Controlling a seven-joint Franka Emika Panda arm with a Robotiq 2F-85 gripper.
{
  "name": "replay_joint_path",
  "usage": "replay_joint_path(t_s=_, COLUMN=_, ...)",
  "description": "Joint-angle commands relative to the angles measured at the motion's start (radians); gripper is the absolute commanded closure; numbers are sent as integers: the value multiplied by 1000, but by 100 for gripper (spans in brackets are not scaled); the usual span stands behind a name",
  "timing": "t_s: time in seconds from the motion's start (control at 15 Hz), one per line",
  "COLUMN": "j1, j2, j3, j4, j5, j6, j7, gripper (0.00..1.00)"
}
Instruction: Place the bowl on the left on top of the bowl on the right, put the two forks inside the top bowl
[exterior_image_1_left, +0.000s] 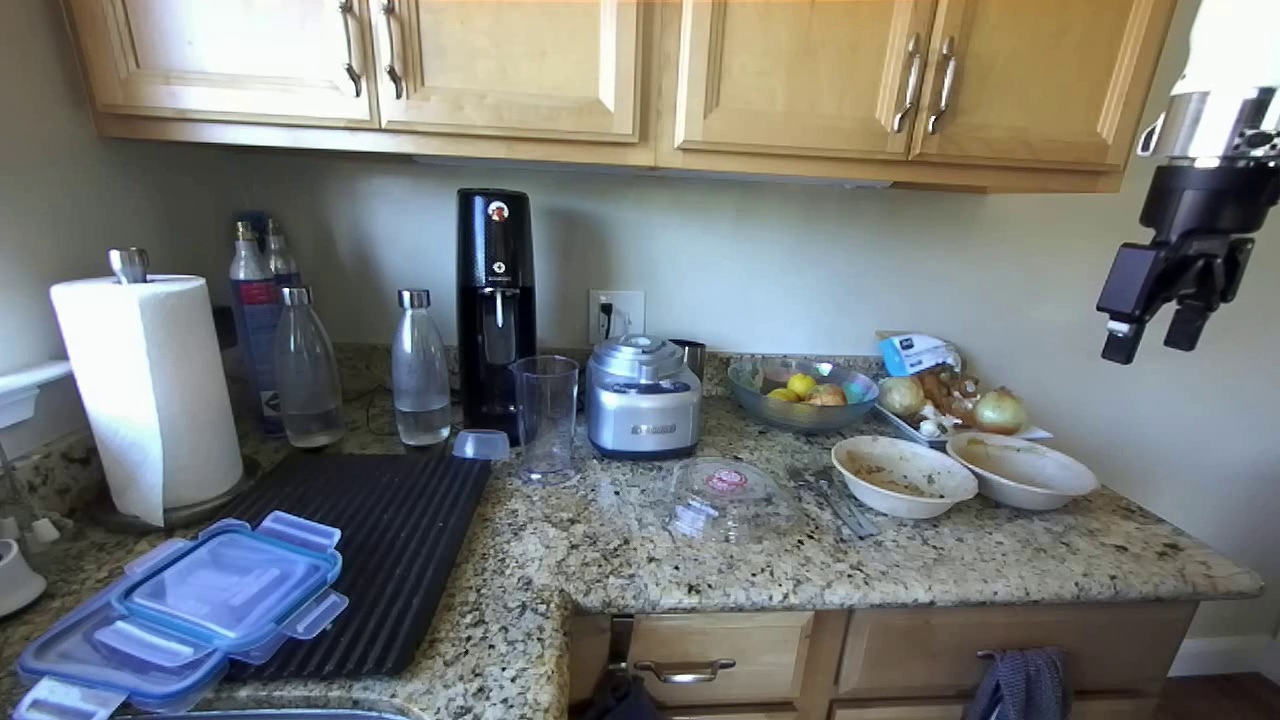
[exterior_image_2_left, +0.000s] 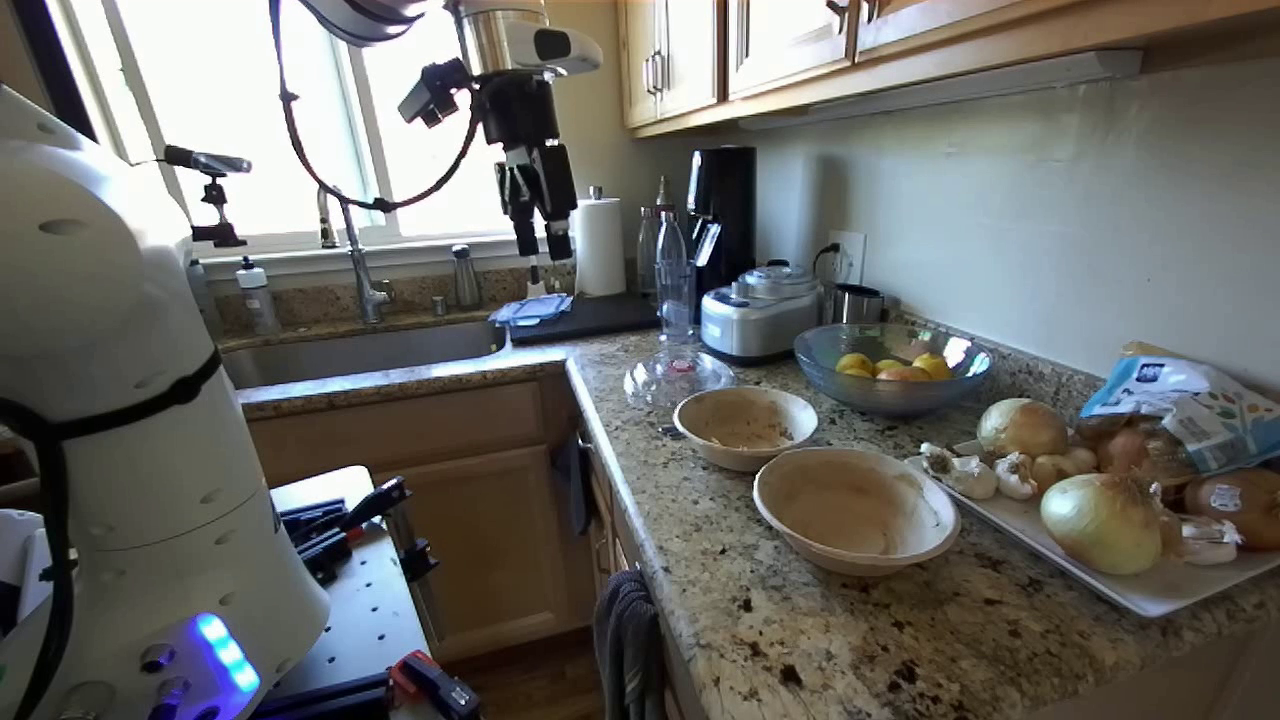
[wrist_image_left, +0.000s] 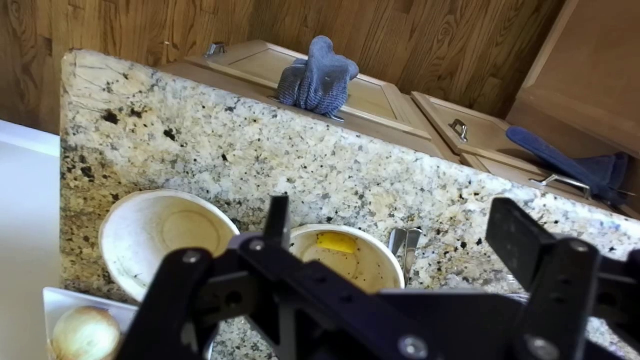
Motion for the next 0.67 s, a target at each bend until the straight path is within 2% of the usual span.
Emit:
replay_joint_path(t_s=0.0, j1=-4, j2=124, j3=-23, j4=64, j5=-30, j6=22, j7=-27, gripper=0)
replay_joint_path(t_s=0.6, j1=-6, j2=572, j3=-59, j4=314, j5=-136, j6=183, j7=-117, gripper=0)
